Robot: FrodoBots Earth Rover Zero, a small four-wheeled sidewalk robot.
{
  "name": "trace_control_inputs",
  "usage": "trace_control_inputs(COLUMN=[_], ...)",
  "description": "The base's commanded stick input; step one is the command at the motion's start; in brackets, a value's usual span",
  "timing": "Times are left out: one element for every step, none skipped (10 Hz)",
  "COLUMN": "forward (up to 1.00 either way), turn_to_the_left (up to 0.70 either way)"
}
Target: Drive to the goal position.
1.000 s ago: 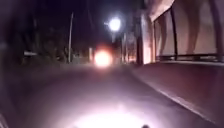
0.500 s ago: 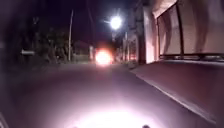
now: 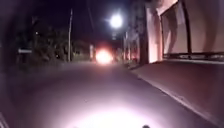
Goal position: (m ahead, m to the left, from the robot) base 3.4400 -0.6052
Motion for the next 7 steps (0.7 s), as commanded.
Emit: trace_control_inputs(forward=[0.70, 0.70, 0.70, 0.70, 0.70, 0.70, 0.70], turn_to_the_left=[0.00, 0.00, 0.00, 0.00, 0.00, 0.00, 0.00])
